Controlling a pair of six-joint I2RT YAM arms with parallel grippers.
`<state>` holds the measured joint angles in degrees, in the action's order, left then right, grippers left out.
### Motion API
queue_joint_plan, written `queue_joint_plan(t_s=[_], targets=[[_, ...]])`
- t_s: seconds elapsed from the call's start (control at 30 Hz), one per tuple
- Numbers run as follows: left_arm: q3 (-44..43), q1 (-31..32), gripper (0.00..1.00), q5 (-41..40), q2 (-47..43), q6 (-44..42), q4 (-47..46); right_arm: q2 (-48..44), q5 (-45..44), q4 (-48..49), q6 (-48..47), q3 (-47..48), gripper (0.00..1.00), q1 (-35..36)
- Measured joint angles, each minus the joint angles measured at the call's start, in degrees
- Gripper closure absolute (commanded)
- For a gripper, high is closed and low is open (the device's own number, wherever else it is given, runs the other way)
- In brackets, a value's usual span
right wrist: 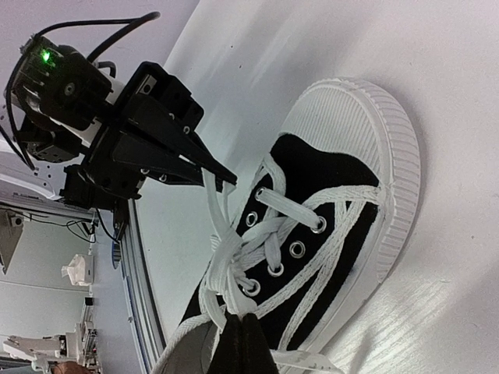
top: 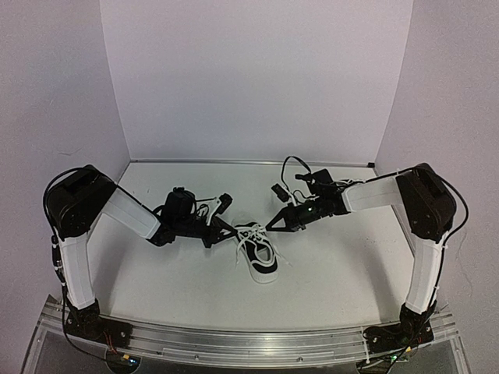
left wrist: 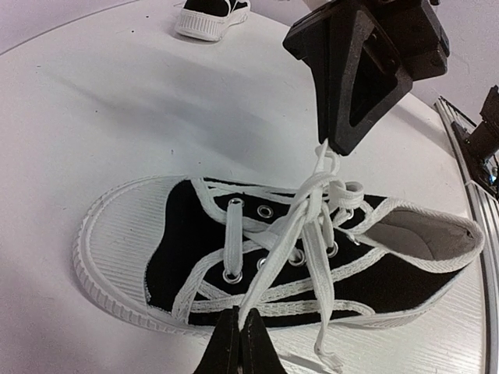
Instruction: Tie the shoes
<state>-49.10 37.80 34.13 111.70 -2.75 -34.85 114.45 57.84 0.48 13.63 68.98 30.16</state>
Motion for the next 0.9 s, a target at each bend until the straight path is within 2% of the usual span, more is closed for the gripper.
queue_joint_plan(t_s=[0.9], targets=[[1.64, -0.14, 1.0, -4.5, -4.46, -2.45, 8.32, -4.89, -4.11, -0.13, -0.67, -7.76, 1.0, -2.52]])
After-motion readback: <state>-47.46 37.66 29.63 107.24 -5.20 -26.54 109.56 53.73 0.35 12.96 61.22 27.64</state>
